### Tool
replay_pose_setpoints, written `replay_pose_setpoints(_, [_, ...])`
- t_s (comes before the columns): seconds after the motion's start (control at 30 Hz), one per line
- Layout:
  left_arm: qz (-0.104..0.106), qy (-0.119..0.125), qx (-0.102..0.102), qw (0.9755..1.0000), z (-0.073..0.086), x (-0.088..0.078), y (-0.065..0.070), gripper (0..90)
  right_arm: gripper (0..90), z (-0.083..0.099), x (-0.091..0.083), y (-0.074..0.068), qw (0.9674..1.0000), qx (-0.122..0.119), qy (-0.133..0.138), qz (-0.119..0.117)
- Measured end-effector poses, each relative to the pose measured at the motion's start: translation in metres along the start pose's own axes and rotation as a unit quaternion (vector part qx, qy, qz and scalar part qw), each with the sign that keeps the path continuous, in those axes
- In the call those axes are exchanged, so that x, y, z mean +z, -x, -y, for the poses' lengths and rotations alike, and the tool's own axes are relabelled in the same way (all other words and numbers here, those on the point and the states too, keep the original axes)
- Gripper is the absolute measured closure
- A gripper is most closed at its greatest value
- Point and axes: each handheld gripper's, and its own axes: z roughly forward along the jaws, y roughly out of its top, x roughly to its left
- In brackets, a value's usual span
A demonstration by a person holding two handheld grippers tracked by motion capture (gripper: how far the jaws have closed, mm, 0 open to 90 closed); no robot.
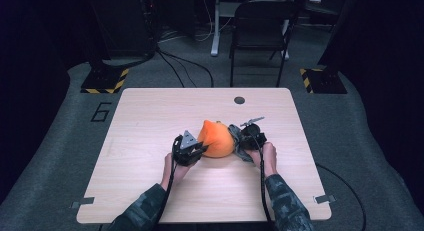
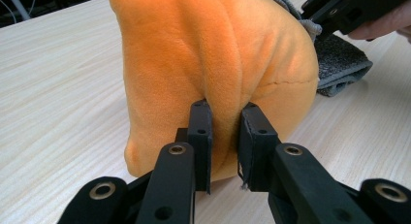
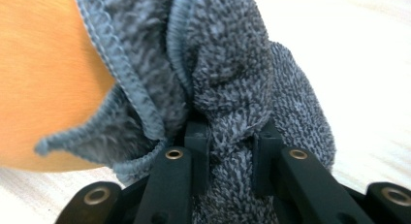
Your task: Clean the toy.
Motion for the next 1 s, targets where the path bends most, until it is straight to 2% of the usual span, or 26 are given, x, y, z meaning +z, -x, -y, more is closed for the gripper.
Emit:
replay_pose_setpoints(0.13, [0.0, 0.001, 0.0, 1.0, 0.0, 0.0, 0.0, 77.2, 74.7, -0.002, -0.003, 0.0, 1.0, -0.006, 0.0, 0.005])
replay_pose_setpoints(0.3, [-0.004, 0.003, -0.001, 1.0, 0.001, 0.0, -0.001, 77.1, 75.6, -0.005, -0.013, 0.005, 0.9999, 0.005, 0.01, -0.006])
replay_pose_setpoints(0.33, [-0.001, 0.001, -0.002, 1.0, 0.0, 0.0, -0.002, 77.1, 75.8, -0.008, -0.024, 0.004, 0.9996, 0.004, 0.027, -0.007])
replay_pose_setpoints(0.43, [-0.001, 0.001, -0.001, 1.0, 0.0, 0.0, -0.001, 77.1, 76.0, -0.015, -0.042, -0.001, 0.998, 0.008, 0.06, -0.017])
replay_pose_setpoints(0.47, [-0.001, 0.001, -0.001, 1.0, 0.0, 0.0, -0.001, 77.1, 76.0, -0.015, -0.042, -0.001, 0.998, 0.008, 0.06, -0.017])
replay_pose_setpoints(0.5, [-0.001, 0.001, -0.001, 1.0, 0.0, 0.0, -0.001, 77.0, 76.1, -0.02, -0.054, -0.008, 0.9961, 0.002, 0.083, -0.028])
replay_pose_setpoints(0.53, [-0.001, 0.001, -0.001, 1.0, 0.0, 0.0, -0.001, 77.0, 76.1, -0.023, -0.06, -0.013, 0.9952, 0.001, 0.092, -0.032])
replay_pose_setpoints(0.57, [-0.002, 0.001, -0.001, 1.0, 0.0, 0.0, -0.001, 77.0, 76.1, -0.024, -0.063, -0.016, 0.9942, -0.013, 0.101, -0.035])
replay_pose_setpoints(0.6, [-0.002, 0.002, -0.001, 1.0, -0.001, 0.0, 0.0, 77.0, 76.1, -0.027, -0.067, -0.023, 0.9932, -0.017, 0.108, -0.04])
replay_pose_setpoints(0.7, [-0.002, 0.001, 0.0, 1.0, -0.001, 0.0, 0.0, 76.8, 75.8, -0.031, -0.072, -0.043, 0.99, -0.041, 0.124, -0.051])
replay_pose_setpoints(0.73, [-0.003, 0.002, -0.001, 1.0, -0.001, 0.0, 0.0, 76.8, 75.8, -0.031, -0.072, -0.043, 0.99, -0.041, 0.124, -0.051])
replay_pose_setpoints(0.77, [-0.001, 0.001, -0.002, 1.0, -0.001, 0.0, 0.0, 76.8, 75.7, -0.033, -0.073, -0.058, 0.9879, -0.058, 0.134, -0.054])
replay_pose_setpoints(0.8, [-0.004, 0.003, -0.002, 1.0, -0.001, 0.0, 0.001, 76.8, 75.6, -0.034, -0.073, -0.063, 0.9866, -0.066, 0.137, -0.058])
replay_pose_setpoints(0.9, [-0.003, 0.002, -0.002, 1.0, -0.001, 0.0, 0.001, 76.8, 75.3, -0.034, -0.067, -0.074, 0.9859, -0.084, 0.134, -0.055])
replay_pose_setpoints(1.0, [-0.003, 0.001, 0.001, 1.0, -0.001, 0.0, 0.001, 76.7, 75.2, -0.032, -0.06, -0.075, 0.9875, -0.09, 0.122, -0.043])
